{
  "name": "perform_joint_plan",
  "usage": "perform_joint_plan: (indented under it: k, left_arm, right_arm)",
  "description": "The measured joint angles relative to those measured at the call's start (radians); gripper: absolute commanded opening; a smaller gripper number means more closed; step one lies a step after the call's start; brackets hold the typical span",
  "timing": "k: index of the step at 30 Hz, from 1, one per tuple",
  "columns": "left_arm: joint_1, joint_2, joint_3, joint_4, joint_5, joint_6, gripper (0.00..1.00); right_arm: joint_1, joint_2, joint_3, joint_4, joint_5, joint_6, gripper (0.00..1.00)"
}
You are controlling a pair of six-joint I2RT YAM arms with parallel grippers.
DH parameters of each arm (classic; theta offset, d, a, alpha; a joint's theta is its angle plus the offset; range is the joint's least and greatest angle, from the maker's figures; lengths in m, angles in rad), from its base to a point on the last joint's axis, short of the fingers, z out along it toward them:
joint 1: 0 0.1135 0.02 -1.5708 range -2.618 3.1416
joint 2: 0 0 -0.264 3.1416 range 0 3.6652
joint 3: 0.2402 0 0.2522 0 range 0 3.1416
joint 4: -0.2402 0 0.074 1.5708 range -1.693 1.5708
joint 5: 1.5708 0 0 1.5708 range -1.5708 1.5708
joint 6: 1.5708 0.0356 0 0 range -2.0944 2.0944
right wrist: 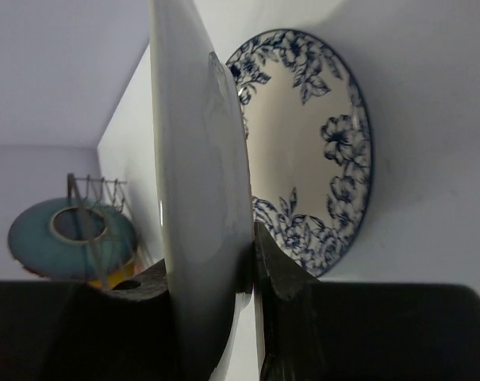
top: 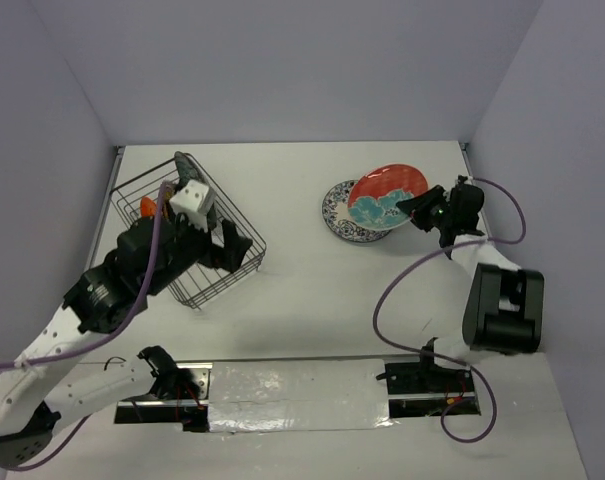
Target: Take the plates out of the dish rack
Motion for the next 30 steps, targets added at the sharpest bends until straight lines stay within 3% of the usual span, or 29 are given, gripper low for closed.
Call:
perform_joint_plan:
  k: [8,12,26,30]
  left_arm:
    - [0.0,-0.289,-0.324,-0.018,0.029,0.023,1.0]
    - [0.0,-0.328,-0.341,-0.019,0.012,0.019,1.0]
    - [0.0,-0.319,-0.341,-0.029,-0.108,-0.011,1.0]
    - [0.0,-0.318,-0.341,-0.039,-0.126,-0.017,0.99]
  right_arm:
    - [0.003,0.289,0.175,0.093,-0.198,0.078,0.1]
    - [0.003,0.299,0.187,0.095,-0.222,0.07,0.15]
    - [0.077,0.373,0.281,-0.145,-0.211,-0.098,0.15]
    - [0.078,0.393,0.288,-0.196,-0.197,-0.119,0.21]
